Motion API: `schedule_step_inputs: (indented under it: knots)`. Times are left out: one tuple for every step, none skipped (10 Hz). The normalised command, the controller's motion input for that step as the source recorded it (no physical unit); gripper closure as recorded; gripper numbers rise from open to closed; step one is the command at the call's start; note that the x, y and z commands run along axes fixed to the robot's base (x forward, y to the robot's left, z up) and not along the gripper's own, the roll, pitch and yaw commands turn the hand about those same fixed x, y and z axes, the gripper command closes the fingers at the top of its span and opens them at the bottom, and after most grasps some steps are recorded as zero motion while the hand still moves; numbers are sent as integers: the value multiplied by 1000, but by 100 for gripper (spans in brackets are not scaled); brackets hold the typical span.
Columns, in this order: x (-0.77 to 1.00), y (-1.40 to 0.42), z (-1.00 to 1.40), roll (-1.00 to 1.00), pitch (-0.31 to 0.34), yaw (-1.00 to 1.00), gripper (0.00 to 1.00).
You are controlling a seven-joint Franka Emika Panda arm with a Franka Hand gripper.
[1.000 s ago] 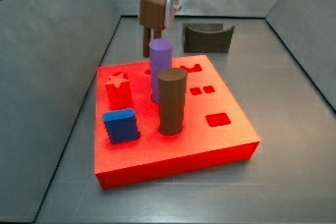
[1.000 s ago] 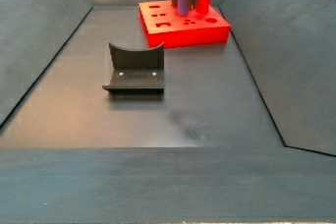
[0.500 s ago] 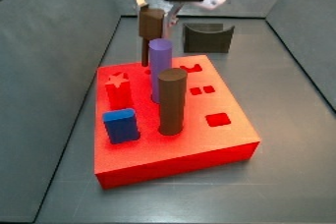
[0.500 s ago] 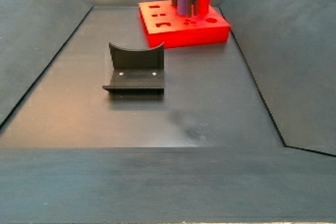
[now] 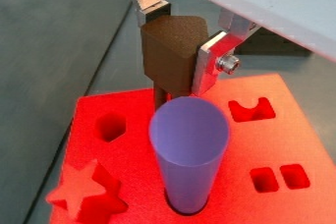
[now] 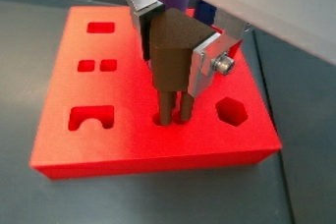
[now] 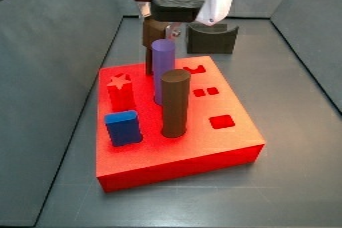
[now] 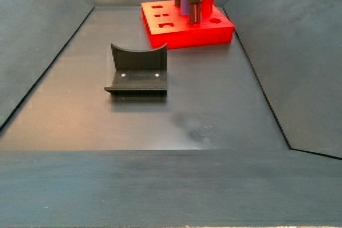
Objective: Pick up the 3 prong object. Move up. Place the 3 prong object on the fixture. Regrasp the 3 prong object. Move to above the board. Insert the 3 prong object.
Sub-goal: Insert the 3 prong object.
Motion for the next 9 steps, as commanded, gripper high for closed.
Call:
schedule_step_inputs:
  knots:
    - [346,0,-323,0,0,-743,100]
    - [414,3,-397,0,0,-591,100]
    - [317,17,-446,0,0,-343,100]
    - [94,0,-534,0,0,-94,100]
    - [0,0,-606,30,-20,-100,100]
    - [-17,0,-389,89,-41,-51,100]
    - [0,0,0,0,-19,0,100]
    - [-43,0,0,9,41,-34,100]
    - [0,0,0,0,0,0,100]
